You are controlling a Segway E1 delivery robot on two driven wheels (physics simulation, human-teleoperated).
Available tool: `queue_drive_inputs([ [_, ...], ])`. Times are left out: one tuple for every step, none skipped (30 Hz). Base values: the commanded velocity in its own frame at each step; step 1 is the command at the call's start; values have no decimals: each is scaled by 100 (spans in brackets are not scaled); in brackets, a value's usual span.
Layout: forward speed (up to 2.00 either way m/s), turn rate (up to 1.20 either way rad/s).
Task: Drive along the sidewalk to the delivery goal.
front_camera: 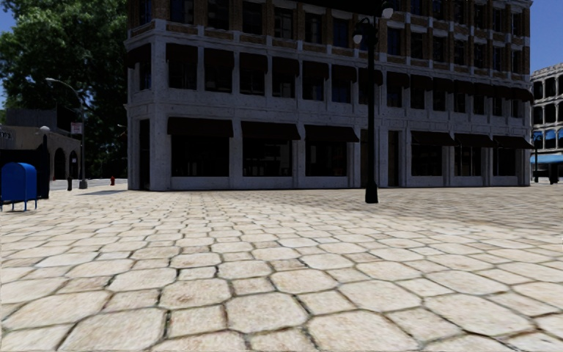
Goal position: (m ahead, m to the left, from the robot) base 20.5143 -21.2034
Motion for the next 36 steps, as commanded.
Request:
queue_drive_inputs([
  [200, -46],
  [200, -49],
  [200, -51],
  [200, -51],
  [200, -51],
  [200, -51],
  [200, -51],
  [200, -51],
  [200, -51],
  [200, -51],
  [200, -51],
  [200, -51],
  [200, -51],
  [200, -51],
  [200, -51],
  [200, -51],
  [200, -51],
  [200, -51],
  [200, -51],
  [200, -51],
  [200, -51],
  [200, -51],
  [200, -51],
  [200, -51],
  [200, -51],
  [200, -51],
  [200, -51],
  [200, -51],
  [200, -51],
  [200, -51],
  [200, -51],
  [200, -51],
  [200, -51],
  [200, -51],
  [200, -51],
  [200, -51],
])
